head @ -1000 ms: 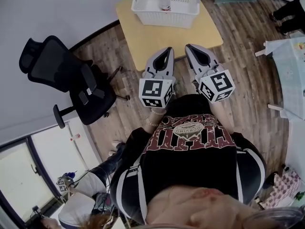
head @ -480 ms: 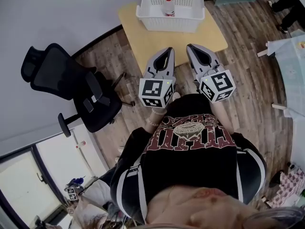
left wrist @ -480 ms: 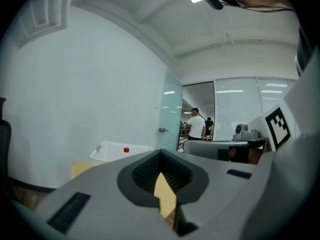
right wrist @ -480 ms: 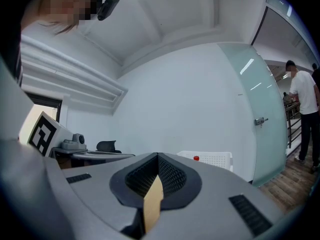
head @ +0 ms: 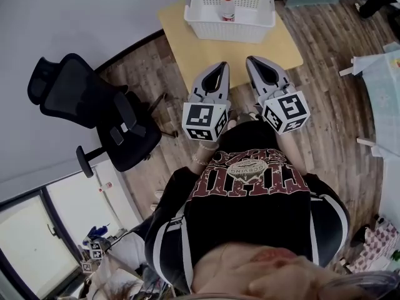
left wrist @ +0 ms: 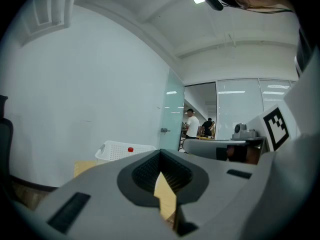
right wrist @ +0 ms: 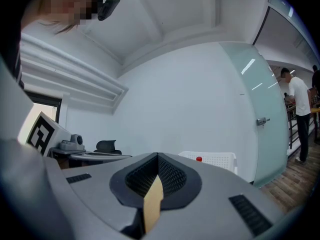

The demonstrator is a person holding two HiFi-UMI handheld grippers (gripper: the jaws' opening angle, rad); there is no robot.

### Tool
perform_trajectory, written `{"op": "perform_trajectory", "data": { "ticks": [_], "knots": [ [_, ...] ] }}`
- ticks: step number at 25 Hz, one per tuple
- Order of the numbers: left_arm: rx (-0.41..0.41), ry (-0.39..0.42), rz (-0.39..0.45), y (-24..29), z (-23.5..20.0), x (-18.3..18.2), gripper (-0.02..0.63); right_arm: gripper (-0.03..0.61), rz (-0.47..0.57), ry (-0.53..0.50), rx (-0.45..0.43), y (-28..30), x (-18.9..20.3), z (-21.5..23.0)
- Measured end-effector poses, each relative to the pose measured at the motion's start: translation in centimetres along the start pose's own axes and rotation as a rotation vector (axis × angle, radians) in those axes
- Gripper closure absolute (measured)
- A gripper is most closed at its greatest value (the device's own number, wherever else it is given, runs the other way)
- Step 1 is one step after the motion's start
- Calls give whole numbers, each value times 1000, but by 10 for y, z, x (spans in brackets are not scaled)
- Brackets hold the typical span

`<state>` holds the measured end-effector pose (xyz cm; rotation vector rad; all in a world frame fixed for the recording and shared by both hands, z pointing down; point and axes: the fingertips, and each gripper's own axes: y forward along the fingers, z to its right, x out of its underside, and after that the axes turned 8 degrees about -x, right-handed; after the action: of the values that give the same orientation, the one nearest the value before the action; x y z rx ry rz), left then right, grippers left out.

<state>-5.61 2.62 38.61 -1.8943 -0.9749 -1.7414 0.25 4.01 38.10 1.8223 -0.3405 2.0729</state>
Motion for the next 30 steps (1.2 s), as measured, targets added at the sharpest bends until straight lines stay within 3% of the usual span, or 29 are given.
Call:
{"op": "perform_trajectory", "data": {
  "ticks": [11,30],
  "knots": [
    [-53,-10,7,20,-3,-9,566,561,-6,6,-57,14,-6,19],
    [-162,-37,1,95,7,-21,566,561,-52,-13,-172,41,-21,95]
  ]
}}
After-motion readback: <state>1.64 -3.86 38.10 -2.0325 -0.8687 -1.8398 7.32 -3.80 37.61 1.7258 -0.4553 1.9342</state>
